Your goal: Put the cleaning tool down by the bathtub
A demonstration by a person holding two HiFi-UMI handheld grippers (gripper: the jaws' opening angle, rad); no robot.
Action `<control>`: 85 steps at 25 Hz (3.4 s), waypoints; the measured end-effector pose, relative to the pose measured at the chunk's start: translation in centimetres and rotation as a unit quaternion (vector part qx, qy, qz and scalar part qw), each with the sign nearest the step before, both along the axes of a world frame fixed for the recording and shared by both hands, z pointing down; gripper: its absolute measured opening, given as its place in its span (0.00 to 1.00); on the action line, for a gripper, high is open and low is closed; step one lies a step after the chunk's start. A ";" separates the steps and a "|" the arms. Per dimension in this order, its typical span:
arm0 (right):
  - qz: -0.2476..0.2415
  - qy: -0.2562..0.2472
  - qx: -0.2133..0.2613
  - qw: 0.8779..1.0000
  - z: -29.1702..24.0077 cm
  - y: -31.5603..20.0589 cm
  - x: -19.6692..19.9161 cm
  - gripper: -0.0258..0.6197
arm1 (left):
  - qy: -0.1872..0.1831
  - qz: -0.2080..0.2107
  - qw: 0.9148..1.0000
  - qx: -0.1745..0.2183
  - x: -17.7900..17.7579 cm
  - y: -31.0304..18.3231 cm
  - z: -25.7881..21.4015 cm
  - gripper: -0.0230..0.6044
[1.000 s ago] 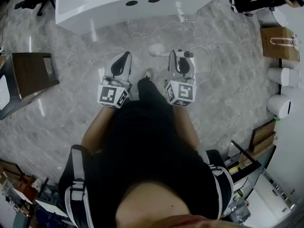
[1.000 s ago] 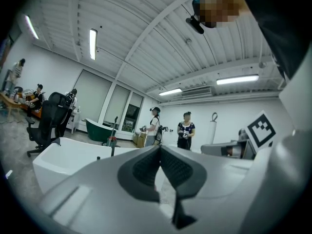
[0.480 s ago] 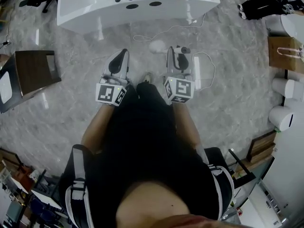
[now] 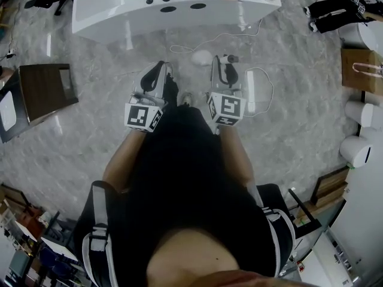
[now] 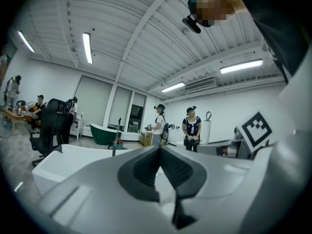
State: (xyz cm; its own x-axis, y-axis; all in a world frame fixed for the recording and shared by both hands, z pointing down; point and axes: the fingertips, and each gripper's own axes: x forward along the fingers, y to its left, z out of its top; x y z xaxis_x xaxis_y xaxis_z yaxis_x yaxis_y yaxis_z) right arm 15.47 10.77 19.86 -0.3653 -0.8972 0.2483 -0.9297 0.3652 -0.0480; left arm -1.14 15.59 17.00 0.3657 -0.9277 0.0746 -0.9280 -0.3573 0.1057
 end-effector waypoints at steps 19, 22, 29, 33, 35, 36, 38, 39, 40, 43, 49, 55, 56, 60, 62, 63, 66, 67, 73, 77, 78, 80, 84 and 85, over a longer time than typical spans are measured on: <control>0.027 0.017 -0.046 0.998 8.6 -10.3 -3.8 0.19 | 0.006 0.019 1.000 -0.021 -2.8 -11.7 5.8 0.05; 0.022 0.024 -0.055 0.998 10.8 -11.8 -4.8 0.19 | 0.011 0.010 0.999 -0.028 -3.7 -13.6 7.5 0.05; 0.021 0.036 -0.071 0.997 15.8 -15.3 -6.3 0.19 | -0.003 0.014 0.998 -0.055 -4.6 -17.8 12.7 0.05; 0.025 0.043 -0.090 0.995 18.8 -16.6 -6.6 0.19 | 0.001 0.016 0.998 -0.065 -4.7 -19.4 15.2 0.05; 0.025 0.047 -0.094 0.994 19.9 -17.6 -6.8 0.19 | 0.001 0.017 0.998 -0.063 -4.7 -20.3 16.1 0.05; 0.024 0.048 -0.094 0.994 20.5 -18.2 -7.0 0.19 | 0.001 0.019 0.998 -0.061 -4.8 -20.8 16.6 0.05; 0.024 0.052 -0.096 0.994 21.5 -19.3 -7.4 0.19 | 0.000 0.020 0.998 -0.059 -4.9 -21.7 17.4 0.05; 0.024 0.053 -0.096 0.994 22.0 -19.8 -7.5 0.19 | 0.001 0.020 0.998 -0.059 -5.0 -22.1 17.7 0.05; 0.025 0.054 -0.096 0.994 22.5 -20.3 -7.5 0.19 | 0.002 0.021 0.998 -0.060 -5.0 -22.5 18.1 0.05; 0.028 0.055 -0.096 0.993 24.4 -21.8 -7.5 0.19 | 0.004 0.022 0.998 -0.066 -5.1 -23.6 19.7 0.05; 0.036 0.059 -0.103 0.992 28.3 -24.3 -7.7 0.19 | 0.008 0.026 0.997 -0.068 -5.8 -25.2 22.4 0.05; 0.055 0.056 -0.119 0.990 32.5 -25.5 -7.3 0.19 | -0.002 0.033 0.997 -0.075 -6.0 -26.3 25.6 0.05; 0.058 0.056 -0.122 0.989 33.4 -25.6 -7.3 0.19 | -0.007 0.035 0.996 -0.080 -6.1 -26.6 26.5 0.05; 0.063 0.061 -0.139 0.986 37.8 -26.2 -7.4 0.19 | 0.001 0.032 0.996 -0.088 -6.3 -27.6 29.8 0.05; 0.065 0.064 -0.148 0.985 39.7 -26.4 -7.6 0.19 | -0.004 0.035 0.995 -0.090 -6.4 -28.1 31.0 0.05; 0.066 0.065 -0.151 0.984 40.5 -26.5 -7.6 0.19 | -0.010 0.038 0.995 -0.091 -6.3 -28.3 31.5 0.05; 0.073 0.067 -0.157 0.983 42.6 -26.9 -7.4 0.19 | -0.017 0.047 0.994 -0.094 -6.0 -28.8 33.0 0.05; 0.074 0.067 -0.160 0.982 43.3 -26.9 -7.4 0.19 | -0.014 0.049 0.994 -0.093 -6.0 -28.9 33.3 0.05; 0.079 0.071 -0.178 0.978 47.6 -27.1 -7.6 0.19 | 0.004 0.062 0.993 -0.099 -5.7 -29.3 35.3 0.05; 0.083 0.072 -0.178 0.978 49.9 -27.4 -7.5 0.19 | 0.013 0.060 0.993 -0.103 -5.7 -29.8 36.7 0.05; 0.083 0.073 -0.179 0.978 50.6 -27.4 -7.5 0.19 | 0.015 0.057 0.993 -0.103 -5.8 -30.0 37.0 0.05; 0.083 0.076 -0.186 0.976 52.3 -27.2 -7.3 0.19 | 0.021 0.049 0.993 -0.104 -5.9 -30.2 37.5 0.05; 0.073 0.092 -0.205 0.972 55.7 -26.8 -7.2 0.19 | 0.028 0.038 0.993 -0.108 -6.3 -30.6 38.3 0.05; 0.070 0.095 -0.209 0.971 56.5 -26.8 -7.4 0.19 | 0.030 0.035 0.994 -0.104 -6.4 -30.9 38.4 0.05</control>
